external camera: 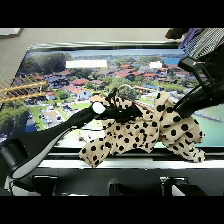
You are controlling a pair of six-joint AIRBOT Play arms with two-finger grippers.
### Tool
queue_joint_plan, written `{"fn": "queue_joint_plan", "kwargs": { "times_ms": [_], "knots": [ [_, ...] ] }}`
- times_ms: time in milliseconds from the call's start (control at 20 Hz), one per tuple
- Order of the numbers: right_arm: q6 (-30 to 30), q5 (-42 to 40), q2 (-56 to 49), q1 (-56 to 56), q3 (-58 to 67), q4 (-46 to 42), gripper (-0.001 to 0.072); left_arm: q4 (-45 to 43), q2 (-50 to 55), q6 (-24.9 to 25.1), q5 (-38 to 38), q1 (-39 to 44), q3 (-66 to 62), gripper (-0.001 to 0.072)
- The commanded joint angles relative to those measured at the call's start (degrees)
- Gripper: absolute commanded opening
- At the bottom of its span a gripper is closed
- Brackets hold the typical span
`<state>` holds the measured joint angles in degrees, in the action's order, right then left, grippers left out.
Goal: Fold the clothes and pants, and hang the long-sleeved shirts on hangers.
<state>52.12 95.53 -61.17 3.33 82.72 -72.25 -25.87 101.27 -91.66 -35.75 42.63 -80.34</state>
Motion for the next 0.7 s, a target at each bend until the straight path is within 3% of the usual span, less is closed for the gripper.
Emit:
{"fn": "queue_joint_plan", "kwargs": {
  "times_ms": [0, 150, 250, 400, 550, 600, 650],
  "knots": [
    [0.2, 0.0, 0.0, 0.0, 0.0, 0.0, 0.0024, -1.5, 1.9, 0.3, -3.8, 0.2, -2.1, 0.0593],
    [0.2, 0.0, 0.0, 0.0, 0.0, 0.0, 0.0024, -1.6, 1.9, 0.3, -3.8, 0.2, -2.1, 0.0588],
    [0.2, 0.0, 0.0, 0.0, 0.0, 0.0, 0.0024, -1.6, 2.0, 0.3, -3.8, 0.3, -2.1, 0.0372],
    [0.2, 0.0, 0.0, 0.0, 0.0, 0.0, 0.0025, -1.6, 2.2, 0.3, -3.7, 0.7, -2.1, 0.0180],
    [0.2, 0.2, 0.0, 0.0, 0.0, 0.0, 0.0025, -1.6, 2.2, 0.3, -3.7, 0.8, -2.1, 0.0179],
    [0.2, 0.2, 0.0, 0.0, 0.0, 0.0, 0.0025, -1.6, 2.1, 0.4, -3.9, 0.8, -2.1, 0.0102],
    [0.2, 0.2, 0.1, 0.0, 0.0, 0.0, 0.0025, -1.6, 2.1, 0.4, -3.9, 0.7, -2.1, 0.0081]
  ]
}}
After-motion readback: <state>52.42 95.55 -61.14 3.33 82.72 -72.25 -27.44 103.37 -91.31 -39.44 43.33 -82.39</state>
